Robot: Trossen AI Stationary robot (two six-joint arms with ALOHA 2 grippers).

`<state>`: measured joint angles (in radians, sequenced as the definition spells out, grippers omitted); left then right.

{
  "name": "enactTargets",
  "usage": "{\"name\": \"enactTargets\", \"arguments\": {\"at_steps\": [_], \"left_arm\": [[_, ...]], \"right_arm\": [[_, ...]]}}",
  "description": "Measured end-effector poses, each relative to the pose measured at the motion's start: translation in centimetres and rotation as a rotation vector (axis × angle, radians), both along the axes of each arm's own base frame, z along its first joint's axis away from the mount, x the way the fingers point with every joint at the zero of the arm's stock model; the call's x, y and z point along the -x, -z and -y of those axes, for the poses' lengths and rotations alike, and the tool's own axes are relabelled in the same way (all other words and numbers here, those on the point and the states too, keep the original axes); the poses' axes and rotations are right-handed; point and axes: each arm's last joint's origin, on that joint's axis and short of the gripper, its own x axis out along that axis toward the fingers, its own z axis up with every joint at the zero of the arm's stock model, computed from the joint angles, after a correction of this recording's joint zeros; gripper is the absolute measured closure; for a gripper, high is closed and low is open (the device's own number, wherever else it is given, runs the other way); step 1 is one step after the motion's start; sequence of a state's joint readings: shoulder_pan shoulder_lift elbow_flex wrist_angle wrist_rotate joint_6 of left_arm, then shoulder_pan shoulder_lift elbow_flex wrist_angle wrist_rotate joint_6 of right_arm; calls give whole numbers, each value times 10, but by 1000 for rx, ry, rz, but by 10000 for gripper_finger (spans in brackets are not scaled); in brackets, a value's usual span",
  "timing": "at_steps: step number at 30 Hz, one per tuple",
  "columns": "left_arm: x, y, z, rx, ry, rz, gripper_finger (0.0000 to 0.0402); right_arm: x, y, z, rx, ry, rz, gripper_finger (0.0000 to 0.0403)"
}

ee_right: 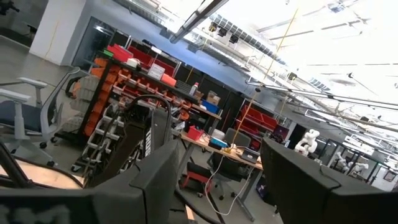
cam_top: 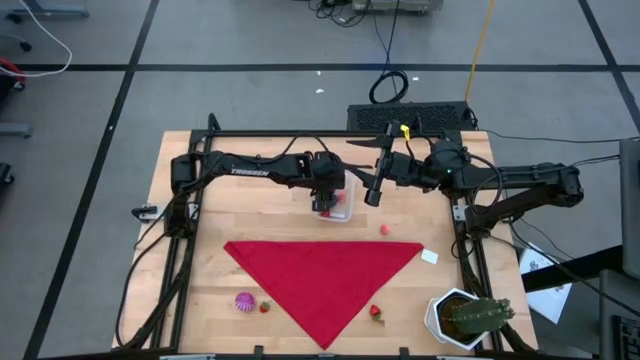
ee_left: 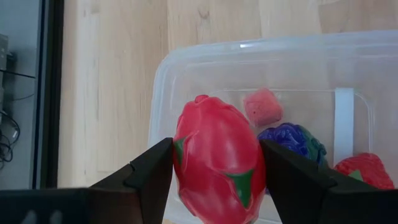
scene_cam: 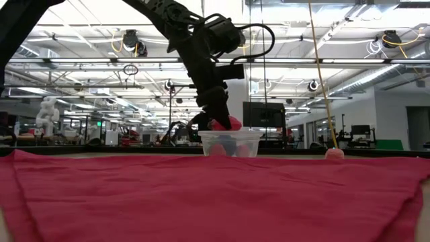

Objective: Pick and placing Produce into tupperware
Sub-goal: Put the red and green dragon fruit into the transparent bin

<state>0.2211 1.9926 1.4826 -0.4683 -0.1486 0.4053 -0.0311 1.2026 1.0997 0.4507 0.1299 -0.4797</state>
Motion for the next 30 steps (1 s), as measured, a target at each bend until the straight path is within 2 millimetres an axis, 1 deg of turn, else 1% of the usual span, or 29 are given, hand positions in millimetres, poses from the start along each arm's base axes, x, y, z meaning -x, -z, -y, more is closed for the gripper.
{"name": "enactTargets", "arguments": {"at_steps": [30], "left_arm": [[1,0,-4,16,-48,11,167]], "right_arm": [[0,0,0,0,0,1,183]]}}
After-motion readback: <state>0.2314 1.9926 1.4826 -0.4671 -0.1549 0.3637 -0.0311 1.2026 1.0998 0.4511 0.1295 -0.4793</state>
